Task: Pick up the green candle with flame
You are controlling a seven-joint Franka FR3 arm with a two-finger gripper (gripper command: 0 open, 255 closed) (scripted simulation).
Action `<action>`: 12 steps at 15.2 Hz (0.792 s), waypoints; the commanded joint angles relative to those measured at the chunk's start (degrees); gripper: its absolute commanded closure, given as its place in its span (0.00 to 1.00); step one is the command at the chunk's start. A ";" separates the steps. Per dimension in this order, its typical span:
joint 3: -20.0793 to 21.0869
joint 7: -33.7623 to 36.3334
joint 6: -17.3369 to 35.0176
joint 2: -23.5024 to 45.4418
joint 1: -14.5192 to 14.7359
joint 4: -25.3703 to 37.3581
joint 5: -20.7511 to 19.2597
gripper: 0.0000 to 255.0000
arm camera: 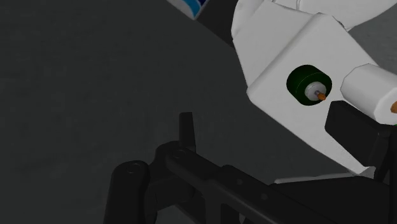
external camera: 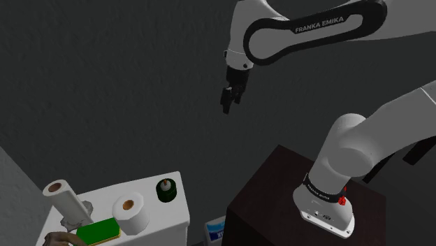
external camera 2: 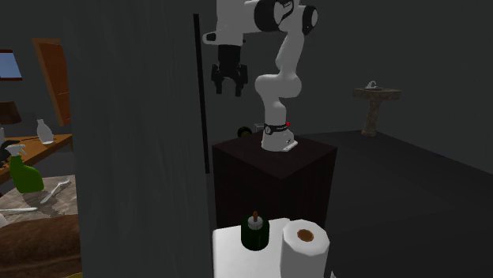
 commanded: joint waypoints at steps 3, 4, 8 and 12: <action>3.28 3.12 5.97 6.34 1.16 0.14 0.71 0.00; 4.08 3.91 7.46 8.10 1.40 0.32 0.74 0.00; 7.24 7.37 13.15 15.63 2.14 1.76 0.16 0.00; 10.15 11.47 18.19 23.84 2.67 4.35 -1.86 0.00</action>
